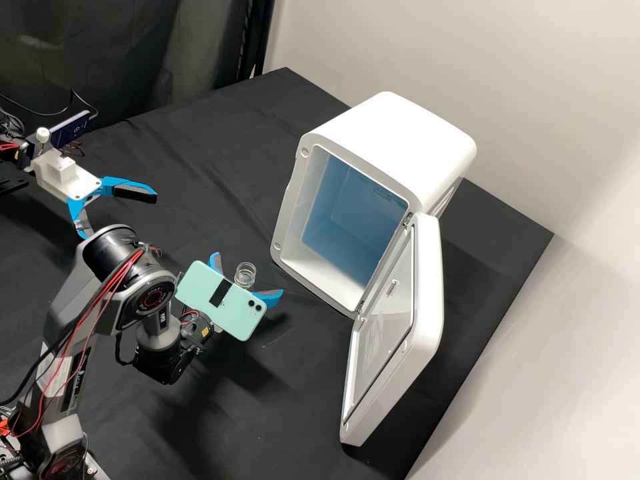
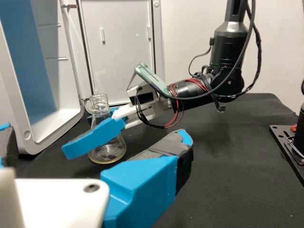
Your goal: Place the flask in the incubator
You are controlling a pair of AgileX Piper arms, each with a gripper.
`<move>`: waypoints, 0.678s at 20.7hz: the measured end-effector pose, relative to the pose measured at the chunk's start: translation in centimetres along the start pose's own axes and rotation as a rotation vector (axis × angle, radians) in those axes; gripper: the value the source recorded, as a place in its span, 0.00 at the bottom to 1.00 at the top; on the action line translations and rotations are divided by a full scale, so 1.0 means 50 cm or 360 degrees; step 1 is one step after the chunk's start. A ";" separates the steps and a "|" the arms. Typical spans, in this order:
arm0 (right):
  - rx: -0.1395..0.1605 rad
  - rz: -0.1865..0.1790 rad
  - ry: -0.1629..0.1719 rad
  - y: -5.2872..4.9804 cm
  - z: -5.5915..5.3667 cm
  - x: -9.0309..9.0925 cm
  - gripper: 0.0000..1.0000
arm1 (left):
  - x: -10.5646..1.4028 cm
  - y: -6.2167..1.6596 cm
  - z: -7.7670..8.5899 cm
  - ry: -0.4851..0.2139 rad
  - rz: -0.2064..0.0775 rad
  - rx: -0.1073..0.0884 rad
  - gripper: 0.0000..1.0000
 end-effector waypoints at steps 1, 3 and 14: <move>0.0001 -0.0004 -0.0004 -0.001 0.001 0.000 1.00 | 0.000 0.001 0.000 0.0000 0.0003 0.0001 1.00; 0.0004 -0.0005 -0.0006 -0.003 0.001 0.001 1.00 | 0.000 0.002 0.001 -0.0001 0.0006 0.0003 1.00; 0.0010 -0.0054 -0.0016 -0.028 0.001 0.009 1.00 | 0.000 0.002 0.001 -0.0001 0.0006 0.0003 1.00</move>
